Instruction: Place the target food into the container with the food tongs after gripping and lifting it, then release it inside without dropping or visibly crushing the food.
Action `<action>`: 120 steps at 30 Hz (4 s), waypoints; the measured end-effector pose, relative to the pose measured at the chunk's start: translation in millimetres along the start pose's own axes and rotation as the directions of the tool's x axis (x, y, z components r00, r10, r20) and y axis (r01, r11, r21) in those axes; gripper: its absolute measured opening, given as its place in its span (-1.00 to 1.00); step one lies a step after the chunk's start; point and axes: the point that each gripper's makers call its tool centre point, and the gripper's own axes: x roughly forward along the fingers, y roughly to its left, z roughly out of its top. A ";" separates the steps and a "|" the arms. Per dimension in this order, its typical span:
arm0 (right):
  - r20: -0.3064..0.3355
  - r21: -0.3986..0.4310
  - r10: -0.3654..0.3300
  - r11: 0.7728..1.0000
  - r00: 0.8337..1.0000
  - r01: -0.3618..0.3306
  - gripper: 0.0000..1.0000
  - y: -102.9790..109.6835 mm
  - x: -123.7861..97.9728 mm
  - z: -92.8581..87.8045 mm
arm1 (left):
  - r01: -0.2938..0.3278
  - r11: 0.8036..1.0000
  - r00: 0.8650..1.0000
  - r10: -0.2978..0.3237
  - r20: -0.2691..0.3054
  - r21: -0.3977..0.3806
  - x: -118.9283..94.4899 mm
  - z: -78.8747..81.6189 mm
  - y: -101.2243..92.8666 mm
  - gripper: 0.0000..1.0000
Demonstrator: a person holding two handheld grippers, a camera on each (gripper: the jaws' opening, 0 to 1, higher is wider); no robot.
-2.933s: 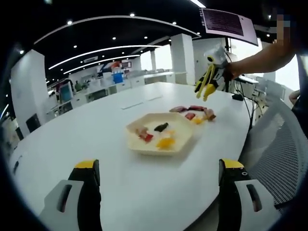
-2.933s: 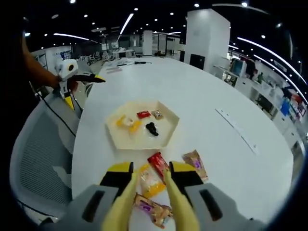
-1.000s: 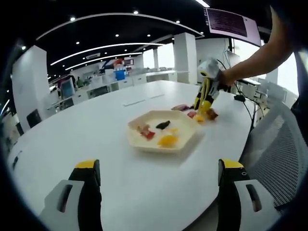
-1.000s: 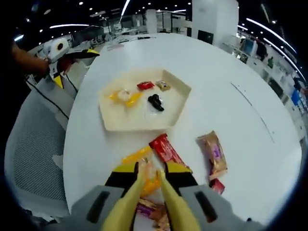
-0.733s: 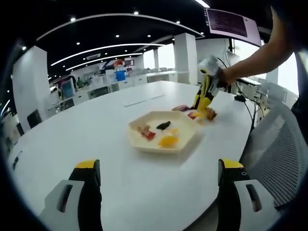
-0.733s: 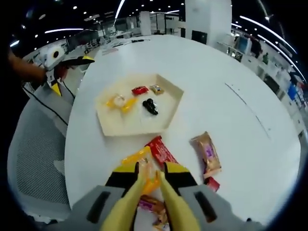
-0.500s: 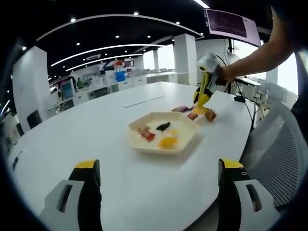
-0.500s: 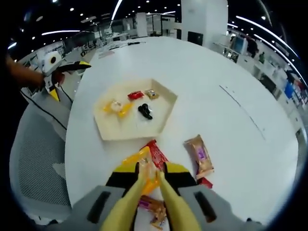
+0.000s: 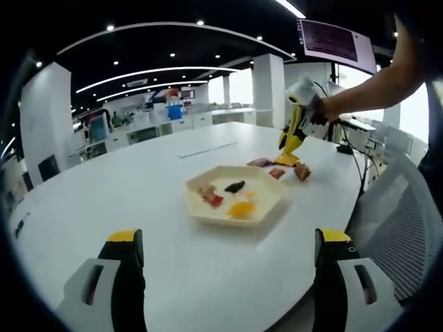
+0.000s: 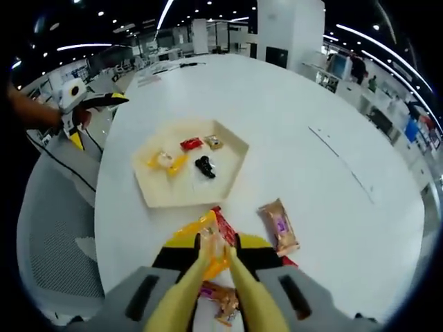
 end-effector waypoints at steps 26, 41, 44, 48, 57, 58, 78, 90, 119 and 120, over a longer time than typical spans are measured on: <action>0.027 -0.051 0.005 0.999 1.000 -0.004 -0.62 6.1 11.4 54.5 | -0.001 1.000 1.000 0.001 0.000 0.020 -0.6 0.2 0.1 0.99; 0.045 -0.084 0.030 0.996 0.999 -0.026 -0.62 20.9 29.9 95.1 | 0.006 1.000 1.000 -0.006 0.008 0.018 -0.8 1.5 -0.6 0.99; 0.043 -0.089 0.035 0.996 0.998 -0.031 -0.62 24.6 32.7 99.4 | 0.004 1.000 1.000 -0.004 0.010 0.016 -1.0 2.0 -0.5 0.99; 0.040 -0.096 0.039 0.995 0.998 -0.035 -0.61 27.1 35.2 102.4 | 0.003 1.000 1.000 -0.003 0.013 0.013 -1.2 2.7 -0.4 0.99; 0.053 -0.102 0.051 0.994 0.997 -0.045 -0.53 31.2 35.4 110.1 | -0.008 1.000 1.000 0.007 0.024 0.012 -2.0 4.3 2.3 0.99; 0.055 -0.105 0.053 0.993 0.997 -0.047 -0.53 31.6 35.4 110.9 | -0.007 1.000 1.000 0.006 0.025 0.011 -2.0 4.2 2.1 0.99; 0.119 -0.117 0.077 0.991 0.990 -0.063 -0.49 41.5 27.6 125.7 | -0.001 1.000 1.000 0.001 0.008 0.002 -0.9 1.7 0.1 0.99; 0.114 -0.165 0.087 0.984 0.990 -0.068 -0.47 39.8 20.6 124.1 | -0.013 1.000 1.000 0.012 0.025 0.010 -1.6 4.7 2.7 0.99; 0.123 -0.175 0.001 0.984 0.992 0.021 -0.44 8.4 -23.4 80.4 | -0.007 1.000 1.000 0.007 0.013 0.008 -1.0 1.8 2.6 0.99; 0.123 -0.181 -0.003 0.983 0.992 0.026 -0.44 6.6 -24.6 78.7 | -0.006 1.000 1.000 0.006 0.012 0.008 -0.9 1.6 2.5 0.99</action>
